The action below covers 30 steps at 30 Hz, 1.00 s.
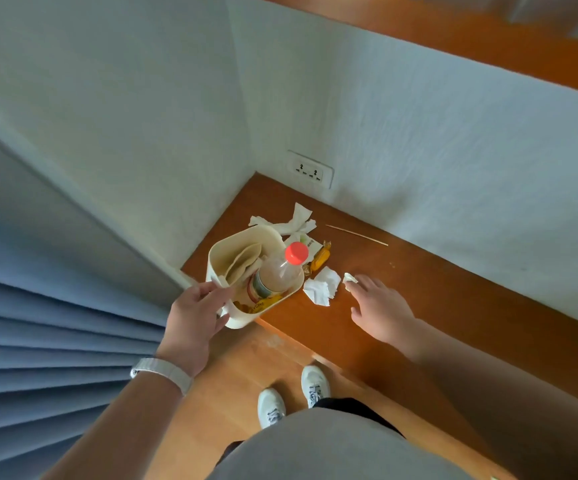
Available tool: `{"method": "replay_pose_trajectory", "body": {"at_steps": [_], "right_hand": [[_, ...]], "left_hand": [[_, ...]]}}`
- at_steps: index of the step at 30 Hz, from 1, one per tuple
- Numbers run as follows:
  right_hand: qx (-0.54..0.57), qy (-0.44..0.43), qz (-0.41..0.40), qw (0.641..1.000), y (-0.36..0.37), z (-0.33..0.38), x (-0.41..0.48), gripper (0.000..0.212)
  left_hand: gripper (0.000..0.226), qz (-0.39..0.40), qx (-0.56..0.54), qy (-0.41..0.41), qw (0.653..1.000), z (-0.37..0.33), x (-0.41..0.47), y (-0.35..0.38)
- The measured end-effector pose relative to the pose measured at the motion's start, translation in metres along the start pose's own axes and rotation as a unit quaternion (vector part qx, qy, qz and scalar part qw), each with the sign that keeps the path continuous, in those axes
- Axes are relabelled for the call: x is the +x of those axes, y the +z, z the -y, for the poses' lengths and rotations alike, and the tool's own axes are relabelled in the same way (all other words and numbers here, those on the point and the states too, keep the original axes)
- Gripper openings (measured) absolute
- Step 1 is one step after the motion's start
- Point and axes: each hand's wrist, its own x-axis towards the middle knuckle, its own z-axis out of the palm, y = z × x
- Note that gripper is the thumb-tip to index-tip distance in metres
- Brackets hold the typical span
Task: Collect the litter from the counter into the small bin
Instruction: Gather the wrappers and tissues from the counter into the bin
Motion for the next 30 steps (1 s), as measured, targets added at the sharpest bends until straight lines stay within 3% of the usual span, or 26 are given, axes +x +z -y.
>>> {"method": "replay_pose_trajectory", "body": {"at_steps": [4,9,17,22,26,30], "right_hand": [[0.01,-0.021,-0.001,1.0,0.012,-0.008,0.022,0.055],[0.037,-0.057,-0.012,0.998,0.021,-0.02,0.038,0.041],[0.081,-0.102,-0.016,0.991,0.022,-0.039,0.04,0.029],[0.114,-0.165,-0.104,0.974,-0.008,-0.029,0.027,0.022],[0.196,-0.246,-0.223,0.923,-0.048,-0.003,0.013,0.019],[0.249,-0.276,-0.266,0.89,-0.077,0.031,0.009,0.011]], "left_hand": [[0.005,-0.021,-0.012,-0.022,0.999,-0.01,-0.007,0.014],[0.024,-0.043,-0.003,-0.033,0.999,-0.013,-0.007,0.027],[0.016,-0.075,-0.025,-0.016,0.997,-0.013,-0.01,0.05],[0.016,-0.08,-0.028,-0.008,0.996,-0.017,-0.015,0.062],[0.008,-0.073,-0.039,-0.004,0.997,-0.018,-0.016,0.068],[0.009,-0.055,-0.063,-0.002,0.997,-0.021,-0.011,0.071]]}}
